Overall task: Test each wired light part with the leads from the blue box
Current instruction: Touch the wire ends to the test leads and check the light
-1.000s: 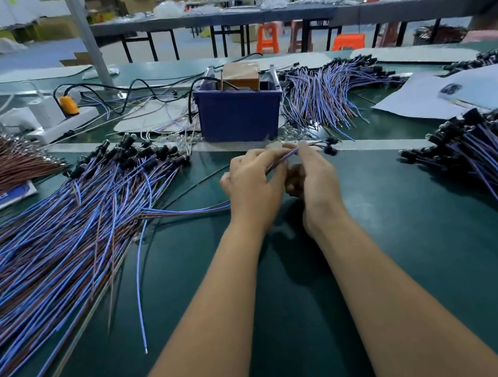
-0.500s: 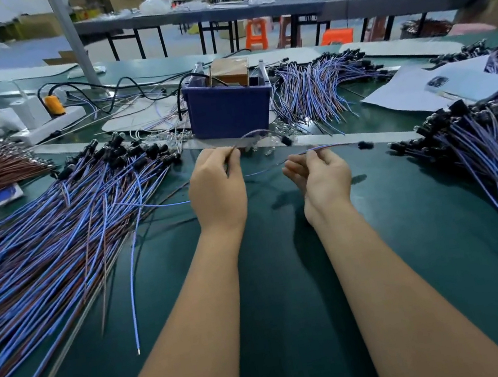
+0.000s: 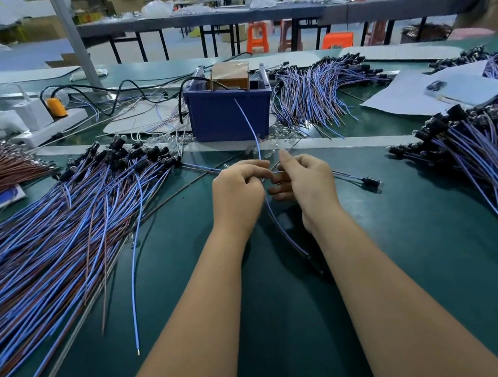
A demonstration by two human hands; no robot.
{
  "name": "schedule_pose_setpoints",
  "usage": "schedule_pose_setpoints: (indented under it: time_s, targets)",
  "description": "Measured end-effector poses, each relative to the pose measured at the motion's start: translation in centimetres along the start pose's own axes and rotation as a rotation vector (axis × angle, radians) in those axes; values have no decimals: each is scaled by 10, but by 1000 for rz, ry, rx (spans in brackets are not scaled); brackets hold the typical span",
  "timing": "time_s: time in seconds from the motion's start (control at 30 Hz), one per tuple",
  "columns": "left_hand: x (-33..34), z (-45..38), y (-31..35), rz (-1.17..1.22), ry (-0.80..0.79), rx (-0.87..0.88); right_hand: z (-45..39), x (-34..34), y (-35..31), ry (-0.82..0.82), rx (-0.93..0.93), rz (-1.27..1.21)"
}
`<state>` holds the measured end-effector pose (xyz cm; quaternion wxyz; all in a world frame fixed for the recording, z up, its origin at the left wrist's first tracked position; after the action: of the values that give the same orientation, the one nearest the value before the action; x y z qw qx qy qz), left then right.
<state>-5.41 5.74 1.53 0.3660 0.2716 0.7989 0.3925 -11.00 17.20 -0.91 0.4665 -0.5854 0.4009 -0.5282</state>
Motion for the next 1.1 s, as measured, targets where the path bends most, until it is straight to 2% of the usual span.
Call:
schedule_pose_setpoints:
  time_s: [0.17, 0.3, 0.4, 0.5, 0.57, 0.63, 0.7, 0.87, 0.97, 1.1]
  targets:
    - [-1, -2, -11, 265, 20, -181, 6, 10, 0, -107, -37, 162]
    - [1, -2, -17, 470, -1, -264, 7, 12, -2, -116, -35, 184]
    - [0, -5, -25, 536, 19, -332, 8, 10, -2, -83, -59, 249]
    - [-6, -8, -36, 433, 98, -370, 10, 7, -9, 21, -241, 748]
    - [-9, -9, -42, 337, 132, -370, 13, 12, -9, -29, -303, 1014]
    - [-10, -11, -46, 298, 149, -369, 16, 21, -3, -133, -296, 1162]
    - [-10, -11, -47, 263, 152, -368, 17, 26, -1, -179, -318, 1240]
    - [-12, -12, -44, 137, 141, -305, 17, 26, -5, -167, -320, 1294]
    - [-25, -14, -44, 17, 185, -287, 16, 18, -11, -52, -277, 1287]
    - [-28, -14, -45, -51, 148, -307, 17, 9, -15, 102, -264, 1490]
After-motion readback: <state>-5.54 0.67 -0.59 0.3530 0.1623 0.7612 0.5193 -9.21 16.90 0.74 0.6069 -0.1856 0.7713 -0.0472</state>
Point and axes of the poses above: each hand's wrist, its own z-axis away from the middle knuckle, its own x-axis out of the palm, y = z × x, the point moved 6 cm from there along -z, towards the middle knuckle, and after that the axes turned 3 degrees about -z, right-handed, at the moved point
